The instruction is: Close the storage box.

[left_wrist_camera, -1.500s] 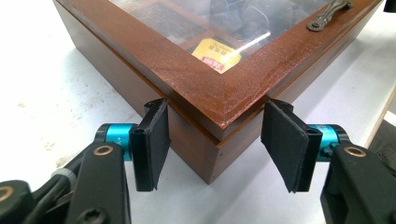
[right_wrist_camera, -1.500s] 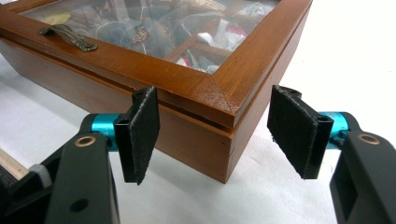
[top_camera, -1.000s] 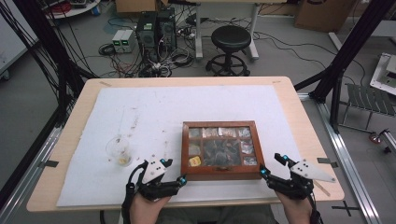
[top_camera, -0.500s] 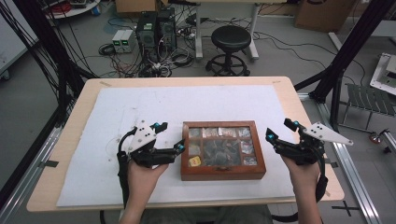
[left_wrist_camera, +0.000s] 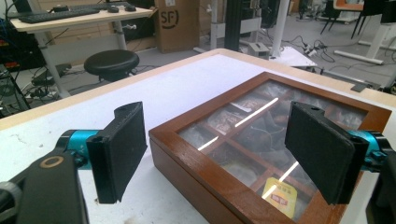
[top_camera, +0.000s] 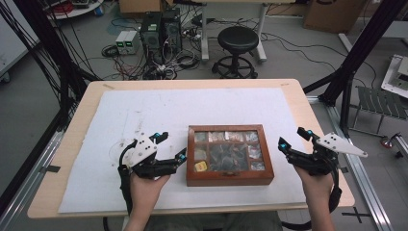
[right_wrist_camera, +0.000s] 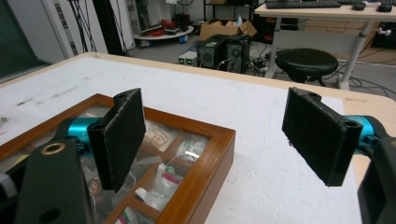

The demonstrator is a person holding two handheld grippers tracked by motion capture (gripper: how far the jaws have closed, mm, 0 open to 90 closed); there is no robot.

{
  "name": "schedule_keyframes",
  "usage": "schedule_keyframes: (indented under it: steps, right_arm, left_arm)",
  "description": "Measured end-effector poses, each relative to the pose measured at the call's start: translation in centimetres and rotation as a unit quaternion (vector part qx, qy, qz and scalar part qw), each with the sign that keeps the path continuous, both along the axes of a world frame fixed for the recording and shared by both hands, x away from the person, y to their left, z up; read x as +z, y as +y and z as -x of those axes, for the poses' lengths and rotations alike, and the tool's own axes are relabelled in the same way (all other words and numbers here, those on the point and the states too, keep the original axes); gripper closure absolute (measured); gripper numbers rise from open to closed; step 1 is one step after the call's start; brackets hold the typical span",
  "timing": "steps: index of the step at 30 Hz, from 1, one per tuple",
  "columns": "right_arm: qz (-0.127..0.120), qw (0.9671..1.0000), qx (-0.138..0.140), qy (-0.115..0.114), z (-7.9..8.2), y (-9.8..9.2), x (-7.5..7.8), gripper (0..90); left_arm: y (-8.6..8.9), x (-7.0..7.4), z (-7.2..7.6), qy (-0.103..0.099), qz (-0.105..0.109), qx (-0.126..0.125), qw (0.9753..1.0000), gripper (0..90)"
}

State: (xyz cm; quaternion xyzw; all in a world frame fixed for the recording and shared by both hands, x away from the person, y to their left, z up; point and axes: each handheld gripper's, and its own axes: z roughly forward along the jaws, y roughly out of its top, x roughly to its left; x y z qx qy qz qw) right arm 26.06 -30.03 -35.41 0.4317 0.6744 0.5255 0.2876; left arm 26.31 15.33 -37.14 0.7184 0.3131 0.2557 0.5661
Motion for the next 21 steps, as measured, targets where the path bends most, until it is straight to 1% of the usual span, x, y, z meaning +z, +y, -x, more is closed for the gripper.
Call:
schedule_keyframes:
  steps: [2,4,8,12,15,21]
  right_arm:
    - [0.002,1.0000,-0.001,0.001,0.04,-0.02,-0.14,22.0]
    - [0.008,1.0000,-0.003,0.002,0.05,-0.04,-0.30,22.0]
    - [0.012,0.9999,-0.006,0.006,-0.03,-0.01,-0.56,22.0]
    - [0.016,0.9998,-0.005,0.009,-0.16,0.07,-0.73,22.1]
    - [0.015,0.9998,-0.005,0.011,-0.24,0.10,-0.90,22.1]
    - [0.017,0.9998,-0.007,0.007,-0.09,0.20,-0.87,22.0]
  left_arm:
    - [-0.13,-0.15,0.03,0.003,-0.003,-0.007,1.0000,20.5]
    - [-0.13,-0.34,0.06,0.003,-0.007,-0.006,1.0000,20.5]
    - [-0.01,-0.59,-0.10,0.009,-0.006,-0.004,0.9999,20.5]
    - [0.08,-0.63,-0.18,0.010,-0.006,-0.005,0.9999,20.5]
    - [0.13,-0.61,-0.14,0.010,-0.005,-0.005,0.9999,20.5]
    - [0.11,-0.68,0.02,0.009,-0.012,-0.001,0.9999,20.6]
